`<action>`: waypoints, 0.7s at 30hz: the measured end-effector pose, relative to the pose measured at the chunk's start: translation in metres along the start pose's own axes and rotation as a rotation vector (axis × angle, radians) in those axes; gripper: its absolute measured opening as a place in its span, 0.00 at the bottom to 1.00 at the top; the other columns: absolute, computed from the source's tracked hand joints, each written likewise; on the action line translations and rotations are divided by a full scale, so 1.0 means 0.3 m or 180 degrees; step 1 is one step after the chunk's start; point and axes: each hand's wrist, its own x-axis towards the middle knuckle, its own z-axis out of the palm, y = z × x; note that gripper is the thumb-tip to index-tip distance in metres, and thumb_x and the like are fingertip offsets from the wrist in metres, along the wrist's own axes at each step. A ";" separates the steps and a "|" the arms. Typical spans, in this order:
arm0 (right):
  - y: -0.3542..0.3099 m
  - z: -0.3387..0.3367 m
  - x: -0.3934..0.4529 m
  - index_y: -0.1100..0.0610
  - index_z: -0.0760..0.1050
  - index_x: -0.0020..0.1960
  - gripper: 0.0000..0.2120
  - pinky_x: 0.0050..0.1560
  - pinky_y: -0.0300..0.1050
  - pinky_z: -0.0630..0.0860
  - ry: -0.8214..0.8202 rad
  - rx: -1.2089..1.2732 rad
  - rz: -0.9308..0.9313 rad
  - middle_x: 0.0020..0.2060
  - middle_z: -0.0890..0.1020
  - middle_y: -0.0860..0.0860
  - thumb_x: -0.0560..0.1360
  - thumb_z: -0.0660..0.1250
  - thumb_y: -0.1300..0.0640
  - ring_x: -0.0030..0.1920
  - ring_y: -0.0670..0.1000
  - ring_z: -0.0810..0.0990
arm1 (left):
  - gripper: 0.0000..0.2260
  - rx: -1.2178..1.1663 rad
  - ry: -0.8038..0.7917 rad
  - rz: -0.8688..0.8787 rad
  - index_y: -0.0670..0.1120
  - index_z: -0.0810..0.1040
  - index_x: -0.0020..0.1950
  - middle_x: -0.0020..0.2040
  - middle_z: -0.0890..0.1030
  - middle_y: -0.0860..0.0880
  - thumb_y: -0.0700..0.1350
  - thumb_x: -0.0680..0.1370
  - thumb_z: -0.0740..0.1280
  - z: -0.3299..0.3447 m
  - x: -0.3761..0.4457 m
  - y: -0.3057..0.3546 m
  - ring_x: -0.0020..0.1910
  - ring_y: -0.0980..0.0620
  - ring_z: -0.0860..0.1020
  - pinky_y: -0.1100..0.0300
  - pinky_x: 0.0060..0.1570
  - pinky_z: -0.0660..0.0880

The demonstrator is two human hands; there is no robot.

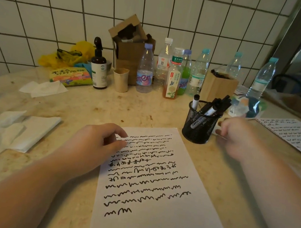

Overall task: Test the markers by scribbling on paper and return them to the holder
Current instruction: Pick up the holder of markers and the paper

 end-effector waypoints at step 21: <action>-0.016 0.391 -0.111 0.43 0.77 0.52 0.23 0.41 0.40 0.73 -0.0784 -0.0705 -0.1119 0.45 0.84 0.42 0.61 0.83 0.51 0.46 0.43 0.81 | 0.07 0.0309 -0.0573 0.0023 0.62 0.79 0.50 0.43 0.80 0.61 0.59 0.73 0.68 0.004 -0.004 0.000 0.41 0.62 0.77 0.63 0.45 0.77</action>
